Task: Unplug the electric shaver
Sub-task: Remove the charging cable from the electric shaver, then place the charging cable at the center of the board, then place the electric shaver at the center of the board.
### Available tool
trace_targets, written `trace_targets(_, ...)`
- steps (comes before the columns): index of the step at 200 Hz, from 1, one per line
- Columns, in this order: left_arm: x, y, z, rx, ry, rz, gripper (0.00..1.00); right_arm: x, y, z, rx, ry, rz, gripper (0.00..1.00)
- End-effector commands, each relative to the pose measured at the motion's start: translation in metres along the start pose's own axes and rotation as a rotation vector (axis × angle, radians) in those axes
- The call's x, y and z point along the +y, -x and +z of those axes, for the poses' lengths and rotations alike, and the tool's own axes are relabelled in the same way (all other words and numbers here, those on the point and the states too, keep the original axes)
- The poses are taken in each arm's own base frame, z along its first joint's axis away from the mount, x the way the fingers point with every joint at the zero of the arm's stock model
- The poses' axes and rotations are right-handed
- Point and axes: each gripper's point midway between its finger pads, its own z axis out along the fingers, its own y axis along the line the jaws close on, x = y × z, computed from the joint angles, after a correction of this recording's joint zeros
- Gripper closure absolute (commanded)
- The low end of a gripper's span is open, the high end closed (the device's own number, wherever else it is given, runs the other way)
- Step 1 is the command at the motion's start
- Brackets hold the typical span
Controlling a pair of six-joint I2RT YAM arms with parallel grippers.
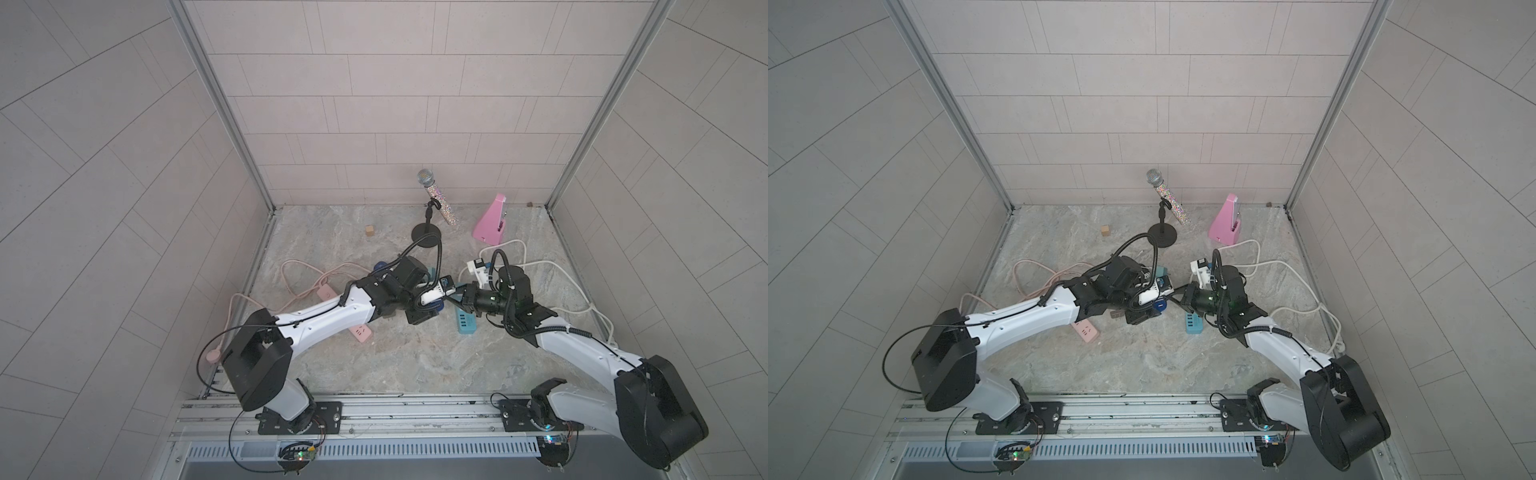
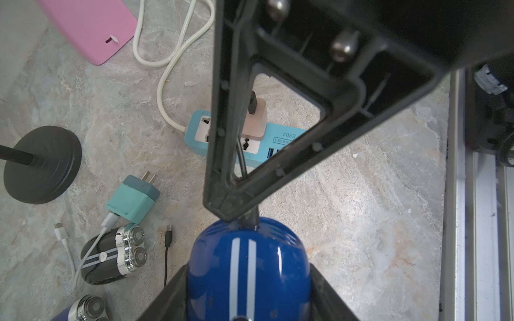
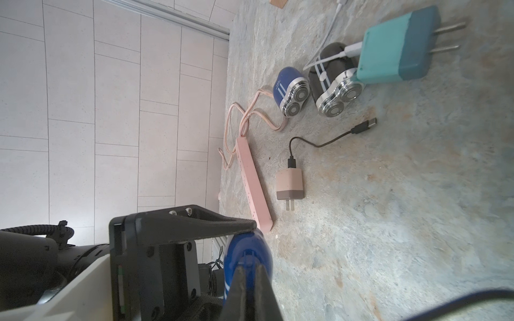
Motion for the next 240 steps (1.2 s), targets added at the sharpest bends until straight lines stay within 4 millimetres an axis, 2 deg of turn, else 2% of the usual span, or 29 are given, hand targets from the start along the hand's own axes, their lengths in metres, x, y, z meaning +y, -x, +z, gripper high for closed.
trace_targets(1, 0.003, 0.014, -0.014, -0.074, 0.016, 0.002, 0.57, 0.018, 0.008, -0.008, -0.033, 0.056, -0.032, 1.00)
trace_targets(53, 0.002, 0.014, -0.025, -0.140, -0.008, -0.049, 0.58, 0.023, 0.025, -0.017, -0.084, 0.070, -0.041, 1.00)
trace_targets(104, -0.008, 0.012, -0.022, -0.148, -0.075, -0.072, 0.59, 0.028, 0.032, -0.016, -0.075, 0.040, -0.071, 1.00)
trace_targets(119, -0.005, 0.005, -0.022, -0.121, -0.051, -0.083, 0.59, 0.021, 0.030, -0.019, -0.071, -0.018, -0.098, 1.00)
trace_targets(125, -0.003, 0.002, -0.021, -0.111, -0.036, -0.089, 0.59, 0.029, 0.034, -0.022, -0.078, -0.032, -0.129, 1.00)
trace_targets(150, 0.015, -0.015, -0.019, -0.067, 0.075, -0.147, 0.59, 0.014, 0.032, -0.034, -0.082, -0.169, -0.202, 1.00)
trace_targets(174, 0.027, -0.036, -0.009, -0.002, 0.149, -0.195, 0.59, 0.002, 0.027, -0.038, -0.079, -0.217, -0.203, 1.00)
trace_targets(204, 0.029, -0.056, 0.010, 0.055, 0.163, -0.244, 0.59, -0.008, 0.020, -0.037, -0.062, -0.227, -0.189, 1.00)
trace_targets(240, 0.037, -0.068, 0.033, 0.059, 0.200, -0.287, 0.59, -0.018, 0.013, -0.038, -0.054, -0.241, -0.175, 1.00)
